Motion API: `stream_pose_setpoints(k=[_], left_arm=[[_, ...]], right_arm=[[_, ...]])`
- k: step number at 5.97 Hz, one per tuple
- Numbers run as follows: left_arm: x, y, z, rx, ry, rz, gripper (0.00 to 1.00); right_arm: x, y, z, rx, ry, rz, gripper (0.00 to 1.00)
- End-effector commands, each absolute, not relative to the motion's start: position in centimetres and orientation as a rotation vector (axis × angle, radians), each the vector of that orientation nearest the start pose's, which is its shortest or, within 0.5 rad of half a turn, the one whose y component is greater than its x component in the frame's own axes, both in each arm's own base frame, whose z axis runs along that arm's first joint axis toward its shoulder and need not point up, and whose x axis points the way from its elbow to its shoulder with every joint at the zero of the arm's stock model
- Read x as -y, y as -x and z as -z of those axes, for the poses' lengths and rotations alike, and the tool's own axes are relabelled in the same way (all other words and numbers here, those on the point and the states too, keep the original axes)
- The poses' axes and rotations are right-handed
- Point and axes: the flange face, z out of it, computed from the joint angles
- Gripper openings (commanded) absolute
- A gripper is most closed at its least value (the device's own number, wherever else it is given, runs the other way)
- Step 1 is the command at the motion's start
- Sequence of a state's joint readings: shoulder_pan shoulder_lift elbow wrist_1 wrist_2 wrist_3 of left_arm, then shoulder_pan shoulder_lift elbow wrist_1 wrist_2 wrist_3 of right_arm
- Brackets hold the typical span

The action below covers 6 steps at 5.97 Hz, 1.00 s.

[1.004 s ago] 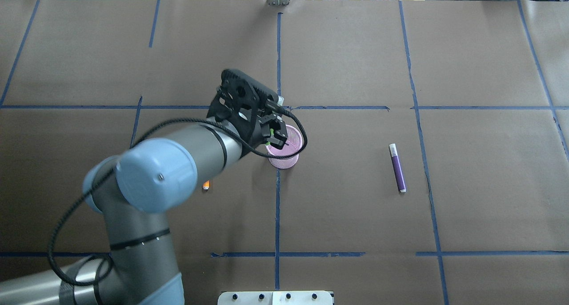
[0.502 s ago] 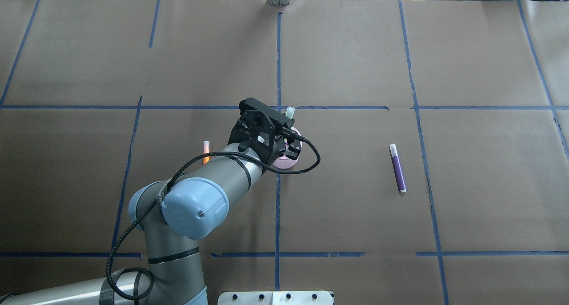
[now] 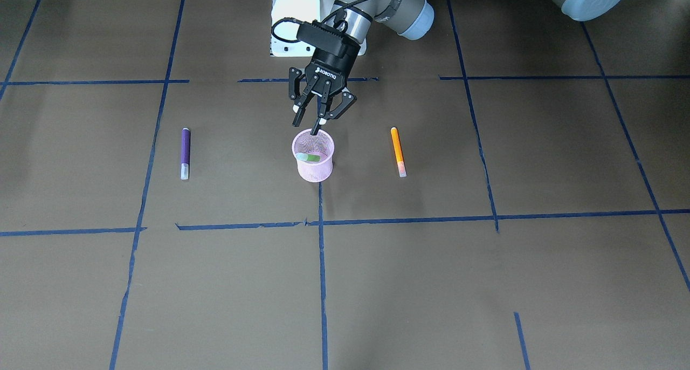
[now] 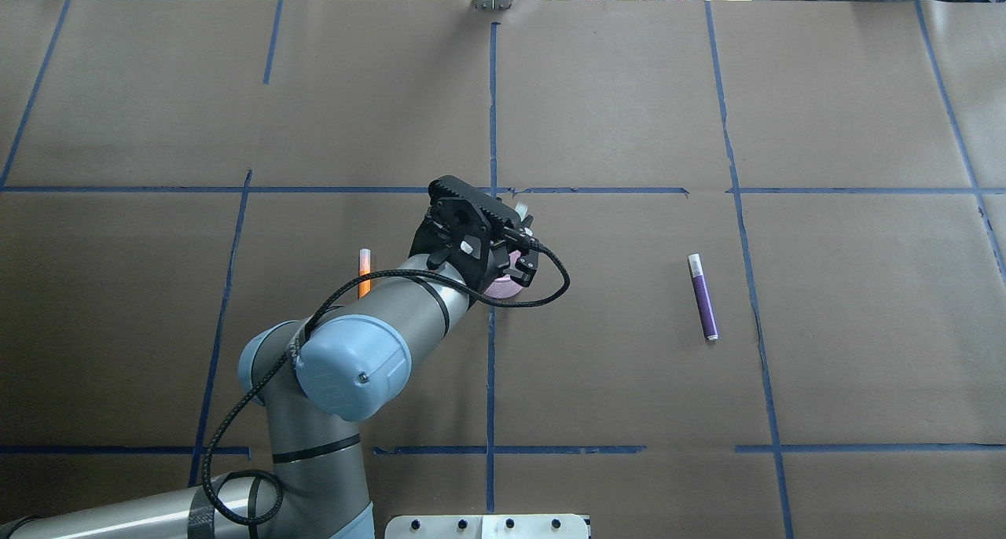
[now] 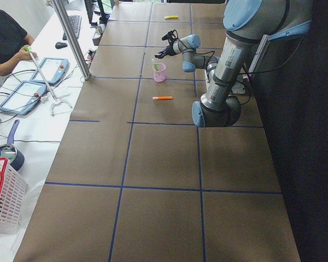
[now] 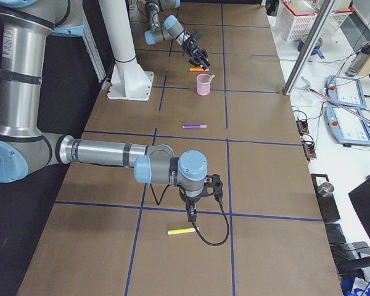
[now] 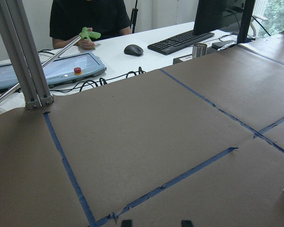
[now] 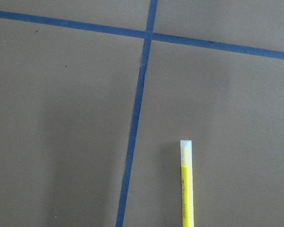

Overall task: Collect pens into pen holder
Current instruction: 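Lower the green marker into the pink cup and open the left gripper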

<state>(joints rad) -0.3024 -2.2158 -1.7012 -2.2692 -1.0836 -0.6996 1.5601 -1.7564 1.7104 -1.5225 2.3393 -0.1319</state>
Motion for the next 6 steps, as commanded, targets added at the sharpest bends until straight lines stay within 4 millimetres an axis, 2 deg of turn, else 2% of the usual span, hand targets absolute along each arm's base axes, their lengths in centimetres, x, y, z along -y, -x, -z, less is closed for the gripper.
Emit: stream_pose_setpoints(k=[1,2,3,5,6], left_arm=[[36.3,-54.5,-13.2,-1.009,-1.133,-0.084,1.0],[38.6,-52.5,-12.2,-1.079,-1.093,0.007,1.0],[41.8,-50.6,-12.8,-1.184,-0.916,0.066,1.0],[46.9,-46.7,-14.1,-1.155,-0.769,0.06,1.0],[50.2,-43.7,-15.5,-1.1,-0.662,0.029,1.0]], right_arm=[[41.3,-6.0,-67.4,0.768,-0.041,0.133,1.0],[41.1,-5.7,-68.7,0.769,-0.014,0.129,1.0],[41.1,-5.3,-71.0,0.773,0.034,0.117,1.0],[41.7,-3.0,-74.8,0.764,0.07,0.152,0.99],[44.8,-1.4,-75.8,0.756,0.116,0.118,0.99]])
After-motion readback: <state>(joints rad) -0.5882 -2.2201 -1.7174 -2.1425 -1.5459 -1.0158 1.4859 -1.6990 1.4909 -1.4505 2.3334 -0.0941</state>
